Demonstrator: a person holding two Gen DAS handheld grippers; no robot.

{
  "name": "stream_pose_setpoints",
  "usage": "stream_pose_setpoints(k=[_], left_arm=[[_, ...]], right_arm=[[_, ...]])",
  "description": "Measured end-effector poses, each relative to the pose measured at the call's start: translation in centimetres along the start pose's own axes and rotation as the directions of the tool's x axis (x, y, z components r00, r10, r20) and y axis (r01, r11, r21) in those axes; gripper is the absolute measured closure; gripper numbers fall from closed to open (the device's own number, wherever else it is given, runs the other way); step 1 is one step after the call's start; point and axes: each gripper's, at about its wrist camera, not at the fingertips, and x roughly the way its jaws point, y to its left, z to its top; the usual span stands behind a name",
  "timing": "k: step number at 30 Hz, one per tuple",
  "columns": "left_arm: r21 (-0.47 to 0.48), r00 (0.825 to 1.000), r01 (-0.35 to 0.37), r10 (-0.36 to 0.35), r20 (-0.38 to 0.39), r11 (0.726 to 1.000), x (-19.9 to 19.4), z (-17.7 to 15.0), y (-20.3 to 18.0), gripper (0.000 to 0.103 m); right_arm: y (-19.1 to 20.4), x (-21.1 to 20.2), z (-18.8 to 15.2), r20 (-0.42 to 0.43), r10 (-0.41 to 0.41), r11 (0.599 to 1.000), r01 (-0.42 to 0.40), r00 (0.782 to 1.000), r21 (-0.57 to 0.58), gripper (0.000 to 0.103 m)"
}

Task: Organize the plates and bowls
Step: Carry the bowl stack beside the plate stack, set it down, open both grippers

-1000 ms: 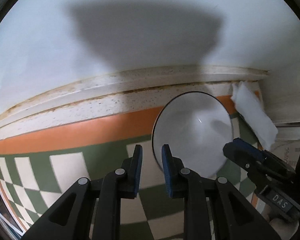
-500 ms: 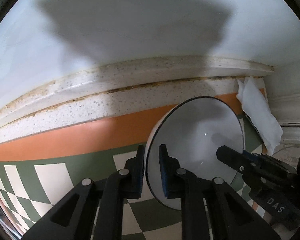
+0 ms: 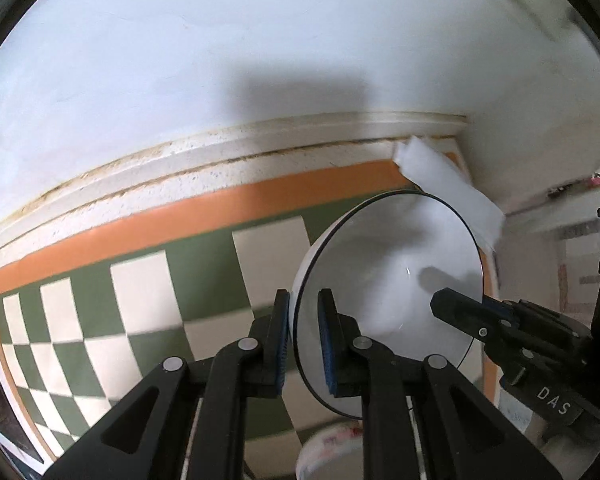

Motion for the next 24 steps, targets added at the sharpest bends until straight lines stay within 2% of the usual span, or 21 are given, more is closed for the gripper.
stream_pose_setpoints(k=[7, 11, 18, 24], left_arm=[[0.045, 0.999, 0.01, -0.011, 0.035, 0.999, -4.5, -5.6, -0.7, 0.091], [0.073, 0.999, 0.003, -0.006, 0.041, 0.997, -5.4, -9.1, -1.8, 0.091], [0.083, 1.0, 0.012, -0.012, 0.009, 0.996, -4.7, -14.1, -2.5, 0.091], [0.089, 0.999, 0.0, 0.004, -0.046, 0.996, -2.0, -16.2, -2.6, 0.091]], right_arm=[[1.4, -4.9, -6.5, 0.037, -0.016, 1.0, 0.016, 0.999, -0.012, 0.086], [2.1, -6.8, -10.2, 0.045, -0.026, 1.0, 0.026, 0.999, -0.01, 0.086], [2.1, -7.9, -16.4, 0.032, -0.033, 0.999, 0.032, 0.999, 0.01, 0.086], [0.8, -5.9, -19.7, -0.016, -0.057, 0.998, 0.058, 0.998, 0.029, 0.086]])
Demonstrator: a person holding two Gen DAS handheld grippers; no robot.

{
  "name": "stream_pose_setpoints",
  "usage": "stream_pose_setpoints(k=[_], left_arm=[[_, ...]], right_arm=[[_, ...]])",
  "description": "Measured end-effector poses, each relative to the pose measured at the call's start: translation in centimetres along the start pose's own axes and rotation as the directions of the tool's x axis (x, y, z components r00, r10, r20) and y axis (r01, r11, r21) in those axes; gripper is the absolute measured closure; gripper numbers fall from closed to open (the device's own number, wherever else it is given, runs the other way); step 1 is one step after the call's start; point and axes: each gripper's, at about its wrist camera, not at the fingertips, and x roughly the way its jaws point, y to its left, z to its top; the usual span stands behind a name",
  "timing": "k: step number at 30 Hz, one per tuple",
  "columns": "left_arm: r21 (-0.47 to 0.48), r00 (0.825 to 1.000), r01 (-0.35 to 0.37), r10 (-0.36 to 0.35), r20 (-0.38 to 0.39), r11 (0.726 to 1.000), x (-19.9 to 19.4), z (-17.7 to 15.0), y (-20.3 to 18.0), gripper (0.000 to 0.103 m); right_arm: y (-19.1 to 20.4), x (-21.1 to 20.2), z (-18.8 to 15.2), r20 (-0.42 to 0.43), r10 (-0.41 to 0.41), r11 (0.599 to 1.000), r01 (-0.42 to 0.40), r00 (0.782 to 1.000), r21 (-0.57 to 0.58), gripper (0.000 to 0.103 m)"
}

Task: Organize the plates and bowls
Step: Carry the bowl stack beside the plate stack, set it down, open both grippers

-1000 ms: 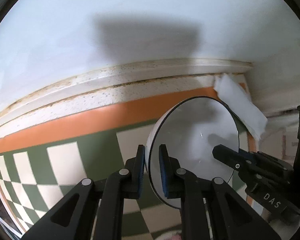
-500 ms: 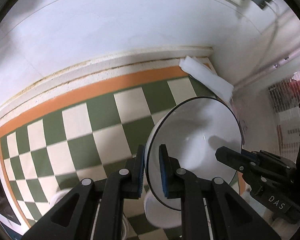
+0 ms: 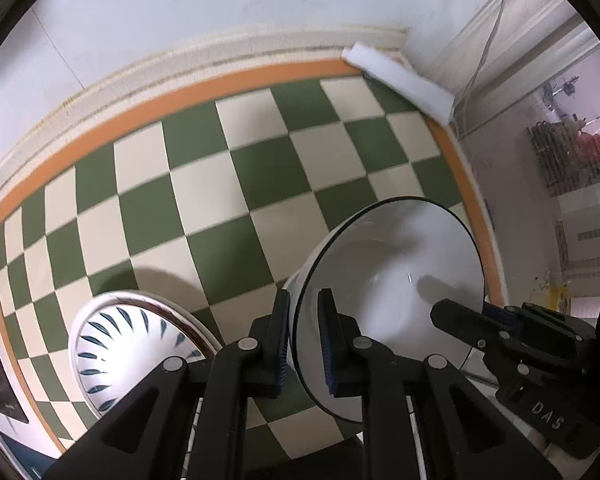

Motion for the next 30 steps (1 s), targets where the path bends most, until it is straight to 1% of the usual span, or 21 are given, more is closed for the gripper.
stream_pose_setpoints(k=[6, 12, 18, 22, 27, 30], left_arm=[[0.016, 0.997, -0.036, 0.037, -0.061, 0.999, 3.1, -1.2, -0.1, 0.091], [0.025, 0.994, -0.053, 0.055, -0.095, 0.998, 4.9, -1.8, -0.2, 0.091], [0.046, 0.992, -0.085, 0.089, -0.085, 0.995, 4.8, -1.7, -0.7, 0.09], [0.045, 0.992, -0.1, 0.104, -0.077, 0.994, 4.8, -1.7, -0.7, 0.09], [0.027, 0.992, -0.097, 0.099, -0.073, 0.995, 4.6, -1.7, -0.6, 0.089], [0.022, 0.994, -0.095, 0.097, -0.056, 0.995, 3.9, -1.9, -0.6, 0.089]], right_arm=[[-1.0, 2.6, -1.3, -0.046, -0.018, 1.0, 0.018, 0.999, 0.009, 0.086], [-1.4, 4.0, -1.7, -0.078, -0.037, 0.999, 0.038, 0.996, 0.008, 0.086], [-1.4, 4.2, -1.4, -0.085, -0.06, 0.998, 0.06, 0.995, -0.002, 0.086], [-1.3, 4.1, -1.3, -0.081, -0.08, 0.997, 0.08, 0.994, -0.006, 0.084], [-0.9, 3.6, -1.1, -0.063, -0.095, 0.995, 0.094, 0.993, -0.022, 0.084], [-0.8, 3.2, -1.3, -0.055, -0.1, 0.995, 0.098, 0.993, -0.029, 0.083]])
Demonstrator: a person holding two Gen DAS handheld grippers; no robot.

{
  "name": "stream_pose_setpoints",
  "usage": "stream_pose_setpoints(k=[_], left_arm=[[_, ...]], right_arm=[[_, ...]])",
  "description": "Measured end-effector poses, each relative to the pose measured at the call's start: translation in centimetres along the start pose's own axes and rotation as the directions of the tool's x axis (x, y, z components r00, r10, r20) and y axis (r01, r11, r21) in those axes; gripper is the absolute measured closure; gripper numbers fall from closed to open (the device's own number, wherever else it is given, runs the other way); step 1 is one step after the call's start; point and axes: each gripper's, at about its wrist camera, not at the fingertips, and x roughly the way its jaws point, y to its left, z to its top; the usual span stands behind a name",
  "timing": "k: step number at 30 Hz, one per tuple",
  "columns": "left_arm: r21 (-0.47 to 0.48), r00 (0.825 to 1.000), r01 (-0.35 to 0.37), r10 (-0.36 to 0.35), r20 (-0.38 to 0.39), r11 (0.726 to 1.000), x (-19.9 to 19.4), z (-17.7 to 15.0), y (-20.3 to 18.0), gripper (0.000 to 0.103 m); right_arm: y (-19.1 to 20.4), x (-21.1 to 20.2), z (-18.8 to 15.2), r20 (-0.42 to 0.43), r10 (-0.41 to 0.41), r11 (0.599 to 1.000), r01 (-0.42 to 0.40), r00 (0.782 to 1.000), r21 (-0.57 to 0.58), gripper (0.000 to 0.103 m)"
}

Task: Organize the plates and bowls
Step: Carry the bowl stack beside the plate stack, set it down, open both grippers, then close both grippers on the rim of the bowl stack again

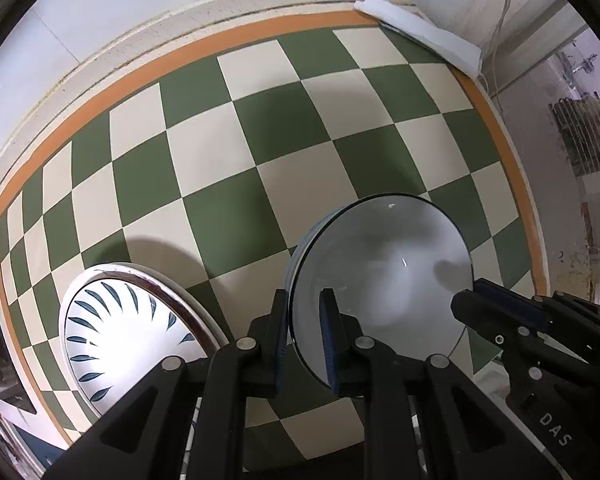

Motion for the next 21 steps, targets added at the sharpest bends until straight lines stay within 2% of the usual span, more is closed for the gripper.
stream_pose_setpoints(k=[7, 9, 11, 13, 15, 16, 17, 18, 19, 21], left_arm=[[0.028, 0.996, 0.008, -0.01, 0.086, 1.0, -4.1, -2.0, -0.5, 0.089], [0.04, 0.992, 0.007, -0.011, 0.123, 0.999, -5.8, -2.8, -0.7, 0.087], [0.052, 0.987, 0.008, -0.016, 0.158, 0.999, -7.5, -3.6, -0.7, 0.082], [0.064, 0.981, 0.011, -0.023, 0.191, 0.998, -9.1, -4.3, -0.8, 0.079], [0.071, 0.976, 0.012, -0.027, 0.217, 0.997, -10.5, -4.8, -0.7, 0.068], [0.072, 0.973, 0.016, -0.032, 0.228, 0.997, -11.1, -5.1, -0.6, 0.066], [0.072, 0.971, 0.019, -0.035, 0.237, 0.997, -11.6, -5.3, -0.5, 0.059], [0.074, 0.969, 0.02, -0.038, 0.246, 0.997, -12.2, -5.5, -0.5, 0.044], [0.077, 0.966, 0.018, -0.037, 0.257, 0.997, -12.7, -5.7, -0.5, 0.036], [0.083, 0.958, -0.003, -0.021, 0.288, 0.997, -13.9, -6.2, -0.4, 0.023]], right_arm=[[1.0, -3.2, -1.2, 0.075, -0.022, 0.999, 0.024, 0.997, -0.023, 0.082], [1.4, -4.8, -1.9, 0.104, -0.031, 0.999, 0.035, 0.994, -0.029, 0.072], [1.9, -6.3, -2.7, 0.139, -0.039, 0.998, 0.044, 0.99, -0.038, 0.046], [2.4, -7.8, -3.5, 0.168, -0.047, 0.997, 0.056, 0.985, -0.05, 0.03], [2.9, -8.9, -4.2, 0.192, -0.058, 0.996, 0.071, 0.98, -0.059, 0.023], [3.0, -9.6, -4.7, 0.206, -0.062, 0.995, 0.076, 0.977, -0.061, 0.021], [3.2, -10.1, -5.0, 0.217, -0.061, 0.995, 0.076, 0.974, -0.06, 0.017], [3.3, -10.6, -5.4, 0.224, -0.062, 0.995, 0.076, 0.973, -0.057, 0.014], [3.4, -11.1, -5.7, 0.231, -0.069, 0.995, 0.083, 0.971, -0.052, 0.008], [3.3, -12.0, -6.4, 0.246, -0.073, 0.996, 0.084, 0.967, -0.035, 0.004]])
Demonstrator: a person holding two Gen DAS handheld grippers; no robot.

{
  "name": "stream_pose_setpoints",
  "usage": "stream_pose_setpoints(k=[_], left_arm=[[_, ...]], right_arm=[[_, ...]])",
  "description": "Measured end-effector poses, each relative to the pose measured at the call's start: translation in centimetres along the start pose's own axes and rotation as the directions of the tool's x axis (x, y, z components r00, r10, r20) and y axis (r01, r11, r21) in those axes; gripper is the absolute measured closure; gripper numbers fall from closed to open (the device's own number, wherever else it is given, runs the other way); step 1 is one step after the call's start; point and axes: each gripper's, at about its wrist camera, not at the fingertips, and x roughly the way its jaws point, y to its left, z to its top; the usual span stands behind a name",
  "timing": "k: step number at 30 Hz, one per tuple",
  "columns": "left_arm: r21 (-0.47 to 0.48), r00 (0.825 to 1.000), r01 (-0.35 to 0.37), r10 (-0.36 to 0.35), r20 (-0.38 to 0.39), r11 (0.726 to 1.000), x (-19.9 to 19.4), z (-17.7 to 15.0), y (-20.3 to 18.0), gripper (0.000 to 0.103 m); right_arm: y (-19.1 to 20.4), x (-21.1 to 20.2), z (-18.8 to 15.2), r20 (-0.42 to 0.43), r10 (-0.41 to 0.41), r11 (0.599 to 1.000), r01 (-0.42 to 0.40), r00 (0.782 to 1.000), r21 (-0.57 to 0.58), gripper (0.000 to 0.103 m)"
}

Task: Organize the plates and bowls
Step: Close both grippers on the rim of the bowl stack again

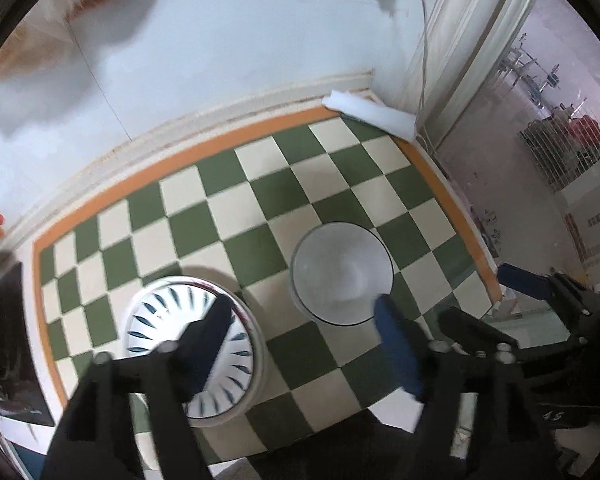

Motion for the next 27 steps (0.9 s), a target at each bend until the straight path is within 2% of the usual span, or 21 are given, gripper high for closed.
stream_pose_setpoints(k=[3, 5, 11, 16, 22, 25, 27], left_arm=[[-0.003, 1.0, 0.014, -0.013, 0.021, 1.0, -1.5, -0.4, 0.2, 0.013], [-0.001, 0.999, 0.021, -0.021, 0.039, 1.0, -2.4, -0.7, 0.2, 0.011], [-0.009, 0.997, 0.051, -0.05, 0.059, 0.999, -4.6, -1.8, 0.3, 0.011], [-0.018, 0.996, 0.067, -0.066, 0.052, 0.998, -4.9, -2.6, 0.2, 0.011], [-0.035, 0.997, 0.075, -0.074, 0.025, 0.997, -3.1, -2.4, 0.4, 0.011], [-0.059, 0.996, 0.085, -0.086, -0.006, 0.995, -1.0, -1.6, 0.9, 0.011], [-0.074, 0.995, 0.092, -0.094, -0.026, 0.993, 0.8, -0.8, 1.3, 0.011]], right_arm=[[-0.1, -1.9, -0.6, 0.031, -0.01, 1.0, 0.009, 0.999, 0.022, 0.003], [0.1, -3.0, -1.0, 0.053, -0.02, 1.0, 0.019, 0.998, 0.024, 0.002], [1.4, -6.8, -2.0, 0.124, -0.045, 0.999, 0.045, 0.991, 0.005, 0.001], [1.9, -8.0, -2.5, 0.156, -0.049, 0.999, 0.049, 0.987, 0.005, 0.001], [0.5, -5.7, -2.2, 0.115, 0.002, 1.0, -0.004, 0.993, 0.024, 0.001], [-1.0, -2.6, -2.1, 0.063, 0.091, 0.994, -0.095, 0.994, 0.055, 0.001], [-2.4, 0.3, -2.0, 0.028, 0.166, 0.981, -0.168, 0.986, 0.102, 0.001]])
